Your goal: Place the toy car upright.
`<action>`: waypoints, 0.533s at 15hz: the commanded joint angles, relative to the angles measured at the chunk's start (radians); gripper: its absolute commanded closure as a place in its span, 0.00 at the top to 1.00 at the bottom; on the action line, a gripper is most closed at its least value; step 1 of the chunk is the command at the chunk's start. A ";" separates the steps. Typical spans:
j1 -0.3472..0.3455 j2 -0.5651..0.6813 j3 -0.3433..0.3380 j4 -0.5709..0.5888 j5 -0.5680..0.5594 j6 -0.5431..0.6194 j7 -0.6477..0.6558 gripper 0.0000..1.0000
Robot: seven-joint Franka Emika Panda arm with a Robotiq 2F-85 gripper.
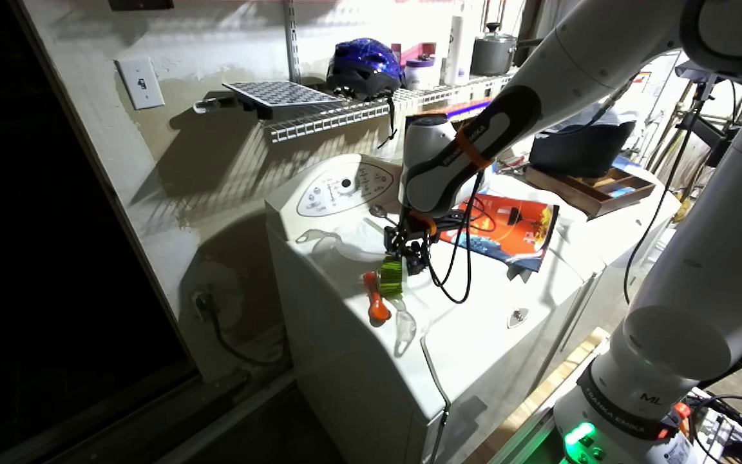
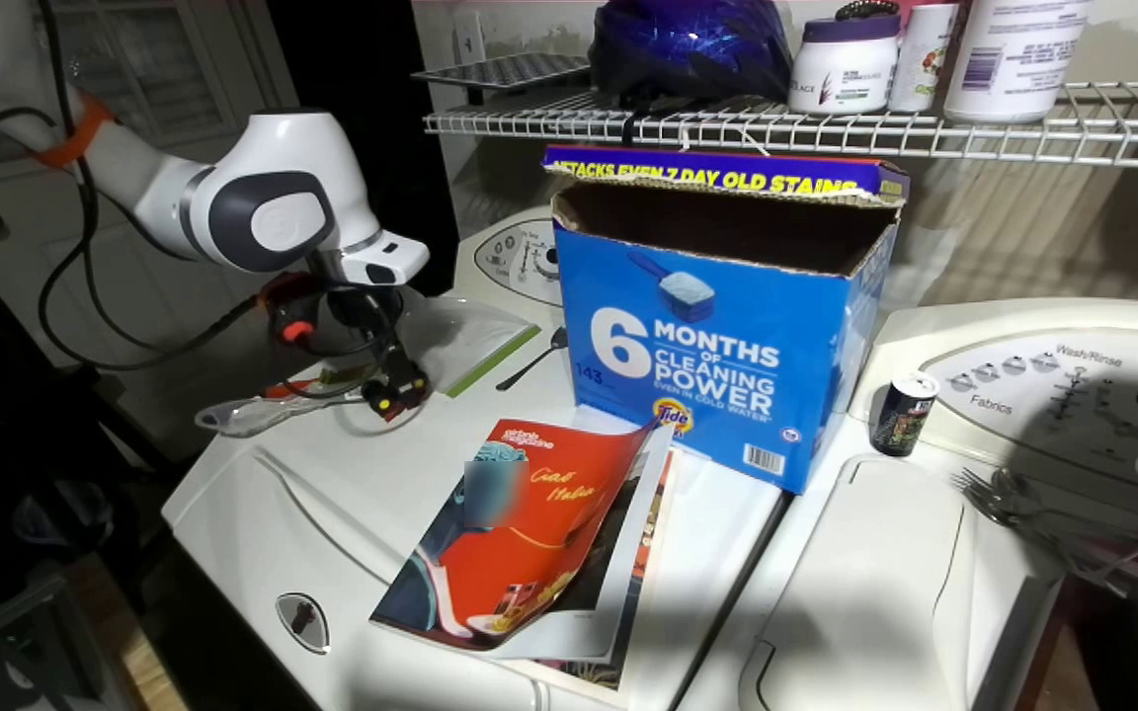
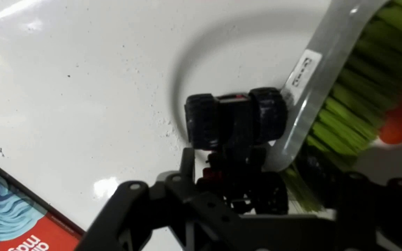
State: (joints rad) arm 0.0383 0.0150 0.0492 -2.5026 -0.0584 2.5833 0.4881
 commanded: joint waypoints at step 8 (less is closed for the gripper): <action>-0.005 0.006 -0.022 0.014 0.009 0.007 0.011 0.75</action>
State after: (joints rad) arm 0.0347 0.0162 0.0319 -2.4975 -0.0553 2.5834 0.4881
